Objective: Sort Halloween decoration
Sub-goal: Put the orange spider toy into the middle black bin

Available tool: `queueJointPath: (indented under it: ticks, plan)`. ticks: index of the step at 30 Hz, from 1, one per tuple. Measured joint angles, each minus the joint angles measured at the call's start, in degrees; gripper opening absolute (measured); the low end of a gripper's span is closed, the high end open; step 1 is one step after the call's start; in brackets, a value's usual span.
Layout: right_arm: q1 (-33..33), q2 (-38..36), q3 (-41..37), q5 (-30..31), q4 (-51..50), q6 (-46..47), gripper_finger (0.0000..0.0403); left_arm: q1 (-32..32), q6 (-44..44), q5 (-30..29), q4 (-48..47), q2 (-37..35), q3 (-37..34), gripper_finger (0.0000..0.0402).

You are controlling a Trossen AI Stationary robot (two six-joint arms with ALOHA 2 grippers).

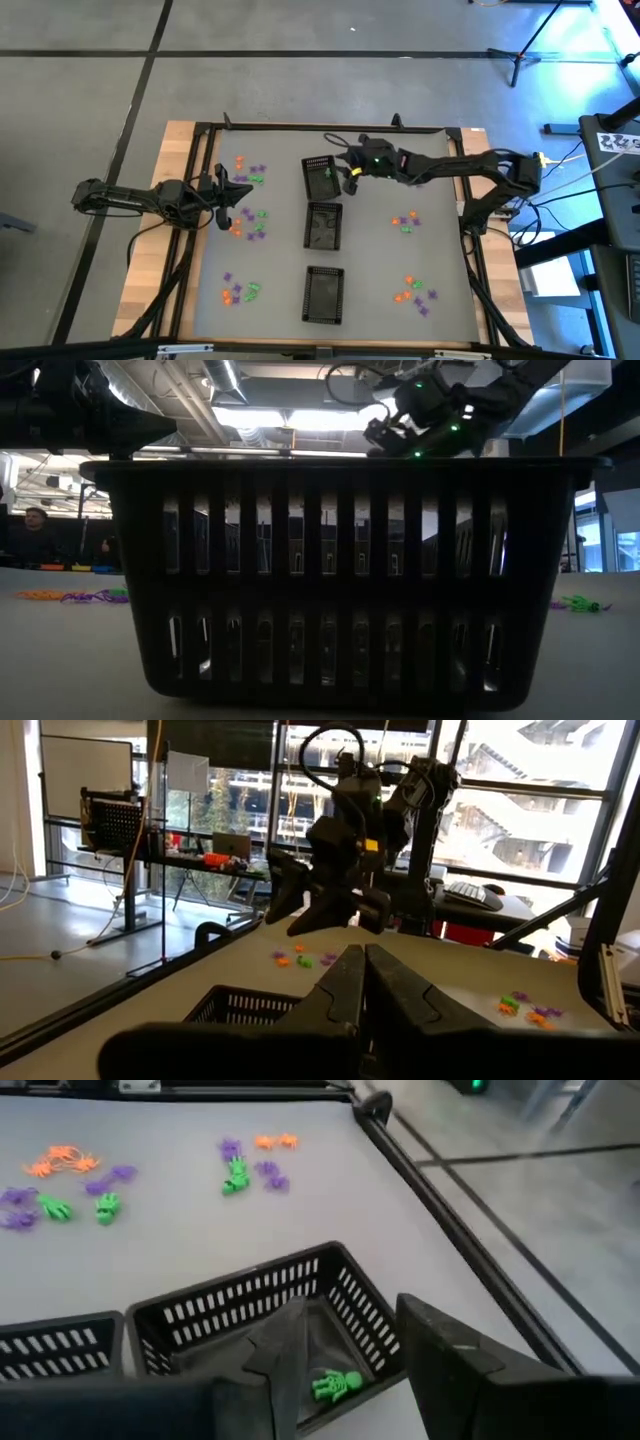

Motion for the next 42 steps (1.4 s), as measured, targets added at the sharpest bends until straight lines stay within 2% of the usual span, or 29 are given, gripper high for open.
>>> queueJointPath:
  ticks: [4, 14, 21, 26, 33, 42]
  plan:
    - [-2.90, -3.27, -5.04, 0.06, 4.72, 0.34, 0.0154, 0.00, 0.02, 0.00, 0.01, -0.01, -0.01, 0.0007]
    - [-12.63, -12.47, -15.65, 0.05, 4.55, 7.45, 0.0154, 0.00, 0.00, 0.01, -0.01, 0.02, 0.00, 0.0007]
    - [-17.14, -15.63, -17.70, 8.13, -4.21, 11.30, 0.0154, 0.00, 0.00, 0.01, 0.01, 0.00, 0.02, 0.0007]
    - [-18.63, -15.36, -17.73, 12.49, -11.54, 13.83, 0.0154, 0.00, 0.00, 0.02, -0.01, -0.01, -0.01, 0.0007]
    - [-18.83, -15.30, -17.85, 13.22, -18.65, 16.50, 0.0154, 0.00, 0.00, 0.02, -0.01, 0.00, 0.01, 0.0007]
    - [-18.89, -15.28, -24.25, 13.30, -9.90, 16.63, 0.0154, 0.00, 0.00, 0.02, -0.01, 0.01, 0.02, 0.0007]
